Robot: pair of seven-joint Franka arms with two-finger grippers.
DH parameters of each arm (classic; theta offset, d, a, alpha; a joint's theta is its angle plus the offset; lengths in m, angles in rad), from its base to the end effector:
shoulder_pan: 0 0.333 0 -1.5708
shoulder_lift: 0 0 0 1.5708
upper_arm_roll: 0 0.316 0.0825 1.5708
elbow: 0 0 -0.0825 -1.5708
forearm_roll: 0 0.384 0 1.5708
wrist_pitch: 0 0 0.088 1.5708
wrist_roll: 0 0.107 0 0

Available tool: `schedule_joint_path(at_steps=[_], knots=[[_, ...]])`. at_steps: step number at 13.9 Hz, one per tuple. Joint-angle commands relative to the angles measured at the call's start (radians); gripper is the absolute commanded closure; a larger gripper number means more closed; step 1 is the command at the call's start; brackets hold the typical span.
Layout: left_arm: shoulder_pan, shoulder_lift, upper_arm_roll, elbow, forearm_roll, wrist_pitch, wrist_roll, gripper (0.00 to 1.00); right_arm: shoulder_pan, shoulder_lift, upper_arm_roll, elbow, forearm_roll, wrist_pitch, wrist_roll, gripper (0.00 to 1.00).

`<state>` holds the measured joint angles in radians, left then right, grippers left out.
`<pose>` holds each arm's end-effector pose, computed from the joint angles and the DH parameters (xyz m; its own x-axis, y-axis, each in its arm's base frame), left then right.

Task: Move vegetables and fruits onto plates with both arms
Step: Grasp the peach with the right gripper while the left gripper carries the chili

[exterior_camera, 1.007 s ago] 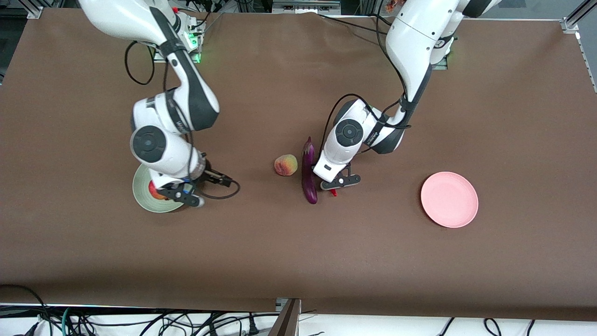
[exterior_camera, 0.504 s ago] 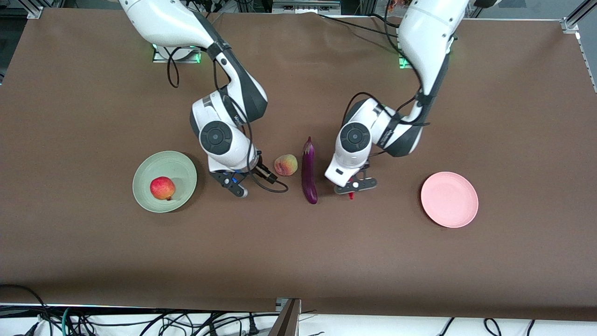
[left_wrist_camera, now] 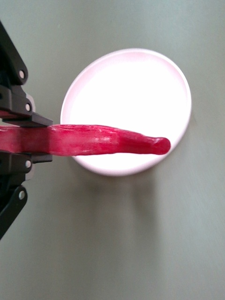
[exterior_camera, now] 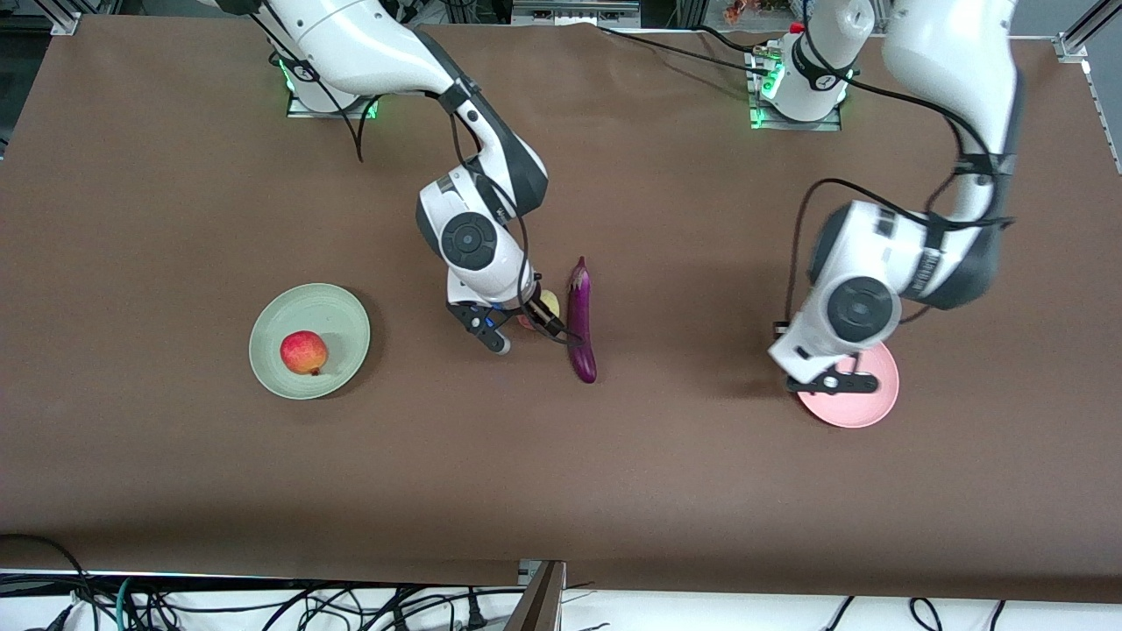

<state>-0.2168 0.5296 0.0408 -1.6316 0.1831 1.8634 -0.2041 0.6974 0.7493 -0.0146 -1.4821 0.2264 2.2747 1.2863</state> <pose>0.6412 -0.1026 0.2923 0.9661 -0.0216 -0.2571 -0.0825 -0.9701 -0.2284 0.5558 0.4615 0.2351 0.7322 -0.6639 -0.1519 -0.6784 -0.7306 -0.0775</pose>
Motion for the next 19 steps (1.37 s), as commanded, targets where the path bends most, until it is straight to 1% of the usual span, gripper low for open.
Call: schedule_joint_path(at_steps=[1, 2, 3, 4, 5, 7, 8, 9, 10, 11, 12, 13, 14, 15, 16, 17, 18, 19], knots=[[0.059, 0.032, -0.019, -0.013, 0.015, 0.025, 0.083, 0.93, 0.014, 0.041, -0.007, 0.019, 0.002, 0.029, 0.011, 0.01], [0.062, 0.049, -0.019, -0.014, 0.007, 0.033, 0.083, 0.45, 0.014, 0.050, -0.007, 0.017, 0.001, 0.034, 0.011, 0.01], [0.060, 0.052, -0.019, -0.013, 0.007, 0.033, 0.083, 0.00, 0.020, 0.057, -0.008, 0.010, 0.001, 0.048, 0.011, 0.01], [0.060, 0.050, -0.021, -0.011, 0.006, 0.031, 0.083, 0.00, 0.022, 0.058, -0.011, -0.018, -0.005, 0.064, 0.008, 0.02], [0.059, 0.049, -0.024, -0.008, 0.006, 0.030, 0.083, 0.00, 0.022, 0.058, -0.011, -0.032, -0.018, 0.074, 0.007, 0.11], [0.053, 0.041, -0.025, -0.004, 0.003, 0.022, 0.083, 0.00, 0.017, 0.048, -0.013, -0.027, -0.019, 0.069, -0.004, 0.49], [0.050, 0.035, -0.038, 0.001, -0.002, 0.017, 0.080, 0.00, 0.013, 0.041, -0.016, -0.021, -0.019, 0.053, -0.016, 0.65], [0.050, 0.023, -0.067, -0.001, -0.043, 0.016, 0.071, 0.00, 0.004, 0.015, -0.031, -0.012, -0.022, -0.004, -0.039, 0.72], [0.048, 0.011, -0.087, 0.001, -0.113, 0.004, 0.057, 0.00, -0.004, -0.010, -0.054, 0.008, -0.022, -0.091, -0.094, 0.74], [0.047, 0.006, -0.108, 0.004, -0.199, 0.000, 0.036, 0.00, -0.025, -0.036, -0.077, 0.029, -0.016, -0.183, -0.163, 0.75], [0.045, 0.006, -0.140, 0.006, -0.279, 0.009, 0.000, 0.00, -0.056, -0.065, -0.085, 0.035, -0.015, -0.255, -0.242, 0.74], [0.040, 0.013, -0.154, 0.006, -0.331, 0.031, -0.041, 0.00, -0.099, -0.092, -0.091, 0.036, -0.015, -0.312, -0.339, 0.74], [0.024, 0.020, -0.174, 0.001, -0.373, 0.081, -0.073, 0.00, -0.139, -0.114, -0.093, 0.036, -0.021, -0.369, -0.429, 0.74], [-0.004, 0.035, -0.191, -0.001, -0.401, 0.130, -0.108, 0.00, -0.171, -0.129, -0.108, 0.028, -0.027, -0.435, -0.520, 0.74], [-0.053, 0.050, -0.193, 0.003, -0.424, 0.181, -0.168, 0.00, -0.173, -0.140, -0.160, 0.013, -0.048, -0.469, -0.623, 0.74], [-0.108, 0.068, -0.193, 0.006, -0.454, 0.245, -0.248, 0.00, -0.173, -0.160, -0.201, -0.022, -0.071, -0.474, -0.703, 0.74], [-0.154, 0.094, -0.193, 0.006, -0.467, 0.340, -0.320, 0.00, -0.173, -0.183, -0.227, -0.070, -0.087, -0.466, -0.767, 0.73], [-0.205, 0.119, -0.191, 0.006, -0.467, 0.438, -0.368, 0.00, -0.173, -0.200, -0.275, -0.110, -0.094, -0.460, -0.836, 0.72]])
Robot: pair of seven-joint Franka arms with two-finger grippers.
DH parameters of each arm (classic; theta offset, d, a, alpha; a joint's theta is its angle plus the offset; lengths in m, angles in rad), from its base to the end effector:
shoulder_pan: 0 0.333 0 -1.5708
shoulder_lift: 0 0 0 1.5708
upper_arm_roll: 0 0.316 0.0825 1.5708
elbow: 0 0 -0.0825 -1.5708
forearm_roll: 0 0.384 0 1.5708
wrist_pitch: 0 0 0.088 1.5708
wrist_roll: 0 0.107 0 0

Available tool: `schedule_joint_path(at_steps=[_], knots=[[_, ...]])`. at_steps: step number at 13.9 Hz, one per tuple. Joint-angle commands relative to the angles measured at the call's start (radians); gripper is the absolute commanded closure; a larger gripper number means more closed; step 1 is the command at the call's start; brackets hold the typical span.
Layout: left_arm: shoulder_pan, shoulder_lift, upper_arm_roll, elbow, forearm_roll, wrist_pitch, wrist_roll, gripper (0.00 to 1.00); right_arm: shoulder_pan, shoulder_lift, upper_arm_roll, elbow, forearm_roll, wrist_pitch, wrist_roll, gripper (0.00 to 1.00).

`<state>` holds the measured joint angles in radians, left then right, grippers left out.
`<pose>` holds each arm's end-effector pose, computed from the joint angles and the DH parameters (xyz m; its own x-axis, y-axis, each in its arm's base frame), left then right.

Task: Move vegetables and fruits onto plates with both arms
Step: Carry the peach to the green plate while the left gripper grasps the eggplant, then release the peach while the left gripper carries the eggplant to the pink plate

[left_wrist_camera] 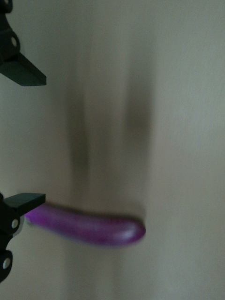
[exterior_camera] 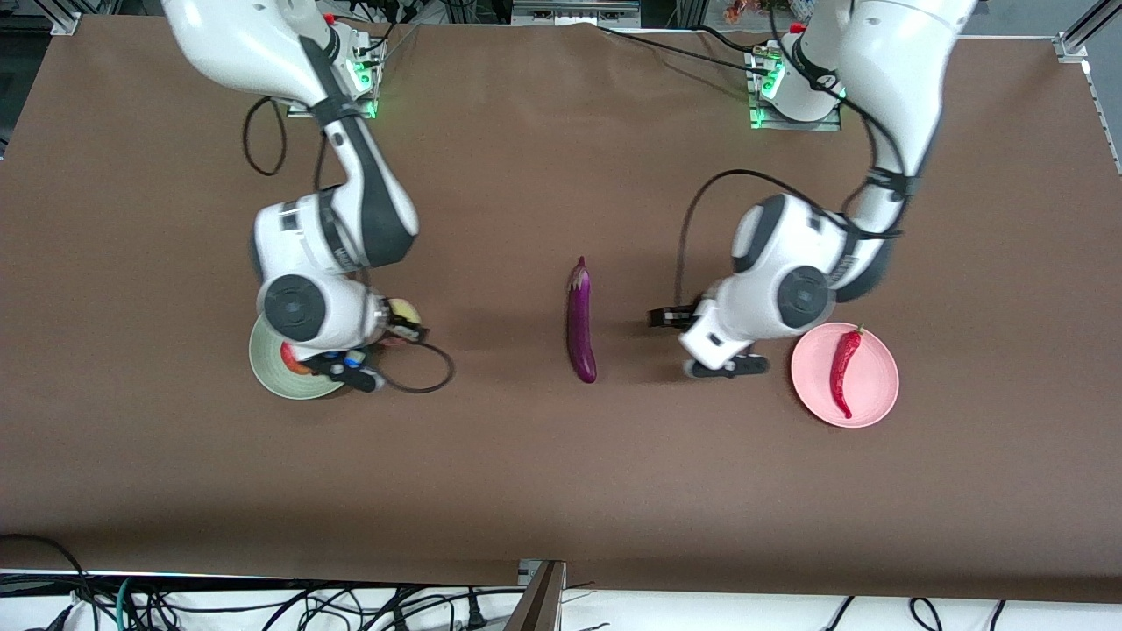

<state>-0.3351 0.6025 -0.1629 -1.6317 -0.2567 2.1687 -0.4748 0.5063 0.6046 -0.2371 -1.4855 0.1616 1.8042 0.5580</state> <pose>0.6014 -0.3230 0.2690 0.9695 0.1274 -0.2092 0.1731 -0.9606 0.2174 0.6416 0.2163 0.3080 0.9175 -0.3255 -0.2285 -0.3017 -0.9440 0.1336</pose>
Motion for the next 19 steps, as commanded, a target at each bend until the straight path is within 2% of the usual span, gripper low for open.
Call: schedule_joint_path(at_steps=[1, 2, 4, 6, 7, 8, 9, 11, 13, 15, 17, 19], knots=[[-0.122, 0.074, 0.013, 0.006, -0.027, 0.198, -0.126, 0.00, 0.017, -0.060, -0.080, -0.134, -0.027, 0.023, -0.160, 0.71], [-0.148, 0.098, 0.013, 0.006, -0.024, 0.247, -0.146, 0.00, 0.015, -0.068, -0.094, -0.168, -0.022, 0.052, -0.193, 0.62], [-0.185, 0.153, 0.013, 0.006, -0.026, 0.340, -0.157, 0.00, 0.011, -0.075, -0.111, -0.254, -0.016, 0.157, -0.240, 0.55], [-0.209, 0.190, 0.013, 0.003, -0.019, 0.407, -0.157, 0.00, -0.008, -0.075, -0.111, -0.301, -0.011, 0.239, -0.253, 0.09], [-0.222, 0.198, 0.016, 0.001, -0.010, 0.430, -0.150, 0.31, -0.009, -0.078, -0.113, -0.296, -0.005, 0.234, -0.253, 0.01], [-0.226, 0.200, 0.016, 0.001, -0.013, 0.433, -0.157, 0.87, -0.012, -0.091, -0.113, -0.288, -0.005, 0.228, -0.254, 0.01], [-0.217, 0.197, 0.016, 0.000, -0.012, 0.430, -0.168, 1.00, -0.012, -0.101, -0.113, -0.270, -0.005, 0.218, -0.254, 0.01], [-0.191, 0.172, 0.022, -0.013, -0.009, 0.392, -0.163, 1.00, -0.014, -0.103, -0.113, -0.160, -0.008, 0.105, -0.250, 0.01], [-0.174, 0.137, 0.037, -0.011, -0.004, 0.298, -0.163, 1.00, -0.012, -0.117, -0.125, -0.061, -0.010, -0.023, -0.241, 0.01], [-0.159, 0.061, 0.094, -0.001, 0.020, 0.101, -0.154, 1.00, -0.011, -0.204, -0.125, -0.029, -0.013, -0.052, -0.253, 0.01], [-0.148, -0.015, 0.149, 0.012, 0.170, -0.115, -0.140, 1.00, -0.011, -0.313, -0.123, -0.032, -0.025, -0.084, -0.260, 0.01], [-0.102, -0.035, 0.166, 0.021, 0.310, -0.280, -0.046, 1.00, -0.011, -0.412, -0.136, -0.038, -0.027, -0.193, -0.302, 0.01]])
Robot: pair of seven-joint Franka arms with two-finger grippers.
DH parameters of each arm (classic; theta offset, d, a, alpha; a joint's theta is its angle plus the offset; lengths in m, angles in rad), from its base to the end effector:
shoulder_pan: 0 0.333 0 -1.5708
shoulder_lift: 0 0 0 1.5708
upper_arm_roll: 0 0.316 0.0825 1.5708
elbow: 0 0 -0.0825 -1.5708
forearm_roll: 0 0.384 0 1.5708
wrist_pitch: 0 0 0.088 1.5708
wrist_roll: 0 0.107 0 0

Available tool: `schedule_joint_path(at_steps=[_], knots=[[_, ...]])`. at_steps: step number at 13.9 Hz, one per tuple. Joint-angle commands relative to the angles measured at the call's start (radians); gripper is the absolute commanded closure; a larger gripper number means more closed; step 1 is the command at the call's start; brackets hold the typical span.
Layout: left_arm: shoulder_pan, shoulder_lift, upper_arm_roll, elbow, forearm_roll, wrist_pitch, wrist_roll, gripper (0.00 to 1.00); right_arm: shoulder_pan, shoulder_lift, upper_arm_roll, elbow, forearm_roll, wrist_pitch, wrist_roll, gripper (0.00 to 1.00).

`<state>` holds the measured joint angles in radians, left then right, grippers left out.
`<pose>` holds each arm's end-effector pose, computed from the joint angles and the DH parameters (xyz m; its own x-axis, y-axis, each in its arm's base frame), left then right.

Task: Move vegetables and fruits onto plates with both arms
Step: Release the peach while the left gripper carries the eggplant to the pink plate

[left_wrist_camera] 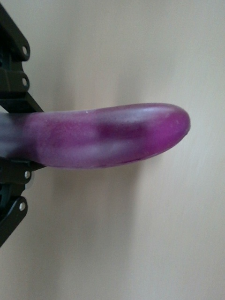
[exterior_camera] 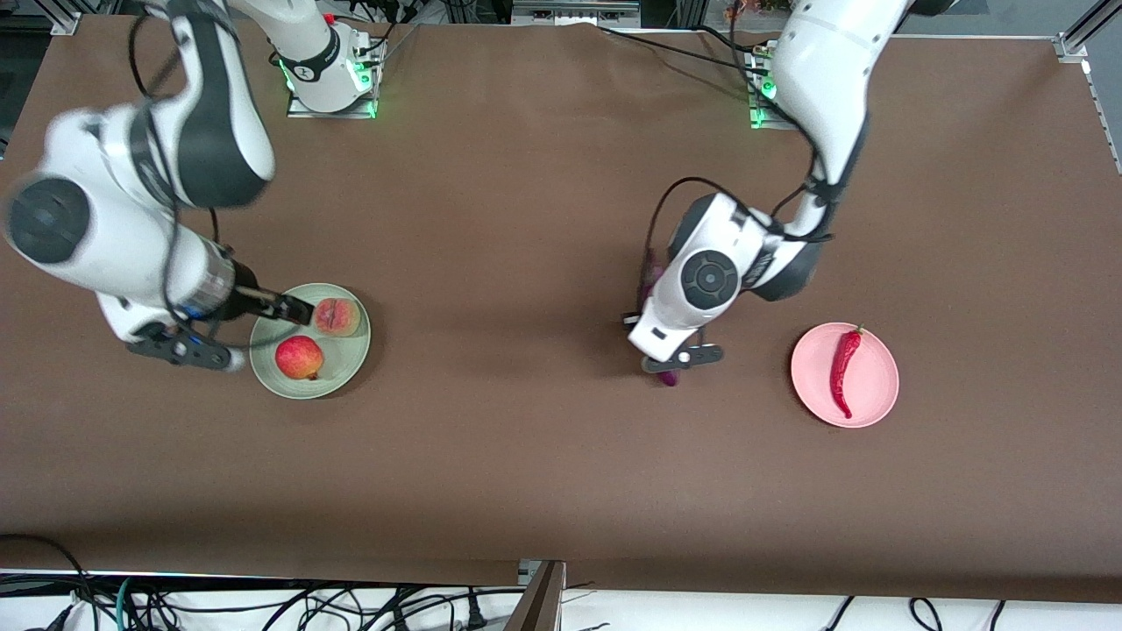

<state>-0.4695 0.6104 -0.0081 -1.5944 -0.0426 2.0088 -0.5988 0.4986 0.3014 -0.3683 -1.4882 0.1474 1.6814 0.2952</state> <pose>0.5964 -0.3108 0.2616 0.9718 0.1483 -0.1831 0.1360 -0.9876 -0.0778 0.6269 0.1247 0.5023 0.9800 -0.1750 -0.0950 -0.1767 -0.9842 -0.0102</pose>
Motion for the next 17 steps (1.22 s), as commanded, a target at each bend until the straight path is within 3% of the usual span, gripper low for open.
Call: schedule_joint_path(at_steps=[1, 3, 5, 8, 9, 10, 13, 17], knots=[[0.073, -0.047, 0.016, -0.013, 0.165, -0.181, 0.138, 1.00, -0.003, -0.158, -0.024, -0.053, -0.017, -0.095, -0.066, 0.01], [0.178, -0.051, 0.017, -0.016, 0.239, -0.226, 0.297, 1.00, -0.003, -0.255, -0.041, -0.105, -0.043, -0.124, -0.108, 0.01], [0.285, -0.035, 0.014, -0.019, 0.239, -0.210, 0.474, 1.00, -0.003, -0.324, -0.052, -0.156, -0.066, -0.126, -0.145, 0.01], [0.339, 0.008, 0.010, -0.029, 0.225, -0.118, 0.573, 0.96, -0.023, -0.332, -0.046, -0.159, -0.080, -0.128, -0.183, 0.01], [0.347, 0.014, 0.010, -0.029, 0.225, -0.098, 0.573, 0.79, -0.066, -0.332, -0.037, -0.167, -0.080, -0.128, -0.203, 0.01], [0.347, 0.025, 0.010, -0.025, 0.224, -0.091, 0.573, 0.01, -0.115, -0.335, 0.003, -0.173, -0.081, -0.129, -0.237, 0.01], [0.354, 0.012, 0.008, -0.015, 0.221, -0.100, 0.573, 0.00, -0.340, -0.344, 0.182, -0.178, -0.083, -0.140, -0.297, 0.01], [0.354, -0.130, 0.007, 0.023, 0.221, -0.110, 0.568, 0.00, -0.342, -0.347, 0.190, -0.178, -0.089, -0.138, -0.297, 0.01]])
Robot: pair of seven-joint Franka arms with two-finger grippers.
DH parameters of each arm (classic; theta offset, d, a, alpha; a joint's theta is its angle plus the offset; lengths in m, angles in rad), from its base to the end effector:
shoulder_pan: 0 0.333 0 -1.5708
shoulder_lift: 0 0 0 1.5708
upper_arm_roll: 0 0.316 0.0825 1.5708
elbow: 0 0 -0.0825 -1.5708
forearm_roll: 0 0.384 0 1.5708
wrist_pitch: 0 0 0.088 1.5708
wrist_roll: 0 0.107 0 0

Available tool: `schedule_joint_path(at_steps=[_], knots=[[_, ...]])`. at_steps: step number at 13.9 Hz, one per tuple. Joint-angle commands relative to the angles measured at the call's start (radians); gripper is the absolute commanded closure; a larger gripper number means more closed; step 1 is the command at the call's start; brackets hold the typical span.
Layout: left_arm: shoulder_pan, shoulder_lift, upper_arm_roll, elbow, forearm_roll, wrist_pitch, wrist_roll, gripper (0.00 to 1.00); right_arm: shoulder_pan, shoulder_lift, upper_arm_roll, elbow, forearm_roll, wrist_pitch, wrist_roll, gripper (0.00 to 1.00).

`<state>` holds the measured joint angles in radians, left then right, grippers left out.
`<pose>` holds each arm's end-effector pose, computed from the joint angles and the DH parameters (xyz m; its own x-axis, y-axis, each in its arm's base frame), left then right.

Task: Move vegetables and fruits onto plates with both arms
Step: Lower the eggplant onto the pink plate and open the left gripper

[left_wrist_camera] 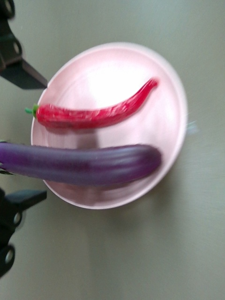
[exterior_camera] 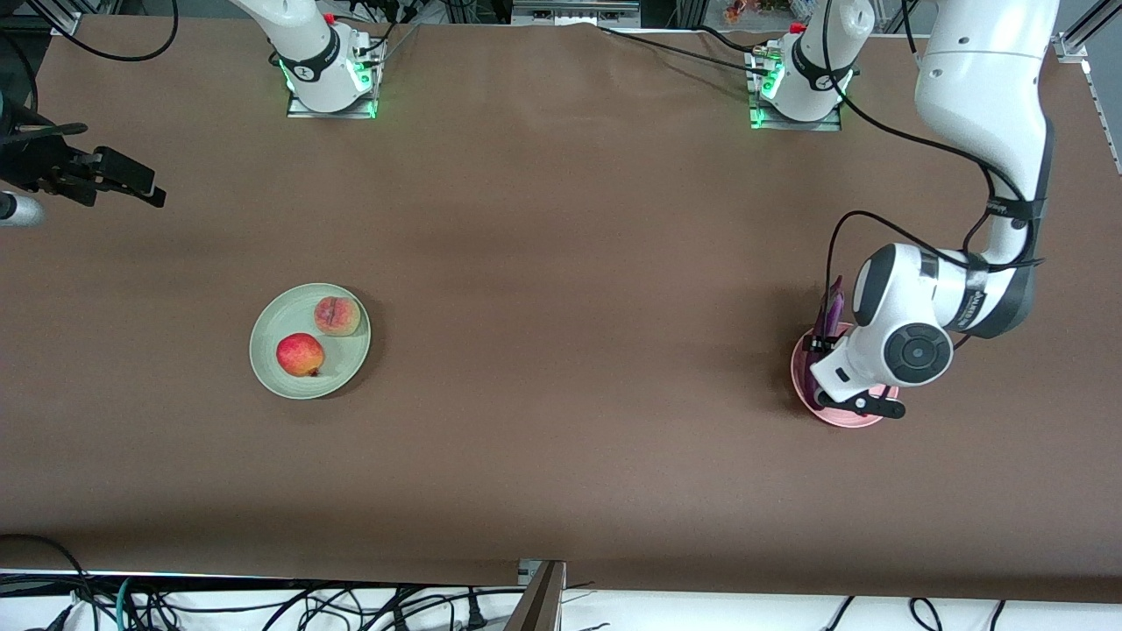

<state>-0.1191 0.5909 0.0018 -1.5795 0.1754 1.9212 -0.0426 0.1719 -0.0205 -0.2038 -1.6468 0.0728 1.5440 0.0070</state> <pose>0.6645 -0.0661 0.2764 0.9607 -0.1313 -0.2446 -0.1726 -0.9726 -0.1556 0.5430 -0.0104 0.5979 0.9959 -0.0364 -0.0831 -0.0428 -0.9962 -0.0762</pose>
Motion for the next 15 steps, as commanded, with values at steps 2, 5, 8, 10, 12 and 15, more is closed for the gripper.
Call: schedule_joint_path(at_steps=[2, 5, 8, 10, 12, 15], knots=[[0.002, -0.176, -0.003, 0.125, -0.011, -0.124, 0.010, 0.00, -0.015, -0.022, 0.046, -0.019, -0.048, 0.010, -0.004, 0.01], [0.007, -0.226, 0.000, 0.283, -0.075, -0.341, 0.012, 0.00, -0.015, -0.022, 0.055, -0.016, -0.056, 0.016, -0.004, 0.01], [0.047, -0.313, 0.003, 0.293, -0.164, -0.439, 0.013, 0.00, 0.012, -0.016, 0.085, -0.001, -0.118, 0.019, 0.017, 0.01], [0.055, -0.332, 0.006, 0.277, -0.172, -0.493, 0.020, 0.00, 0.015, -0.012, 0.092, 0.009, -0.130, 0.007, 0.074, 0.01], [0.056, -0.490, 0.006, 0.067, -0.174, -0.374, 0.006, 0.00, 0.015, 0.014, 0.092, 0.051, -0.126, 0.004, 0.064, 0.01], [0.061, -0.640, 0.001, -0.145, -0.172, -0.256, 0.009, 0.00, 0.015, 0.028, 0.092, 0.071, -0.125, 0.014, 0.071, 0.00]])
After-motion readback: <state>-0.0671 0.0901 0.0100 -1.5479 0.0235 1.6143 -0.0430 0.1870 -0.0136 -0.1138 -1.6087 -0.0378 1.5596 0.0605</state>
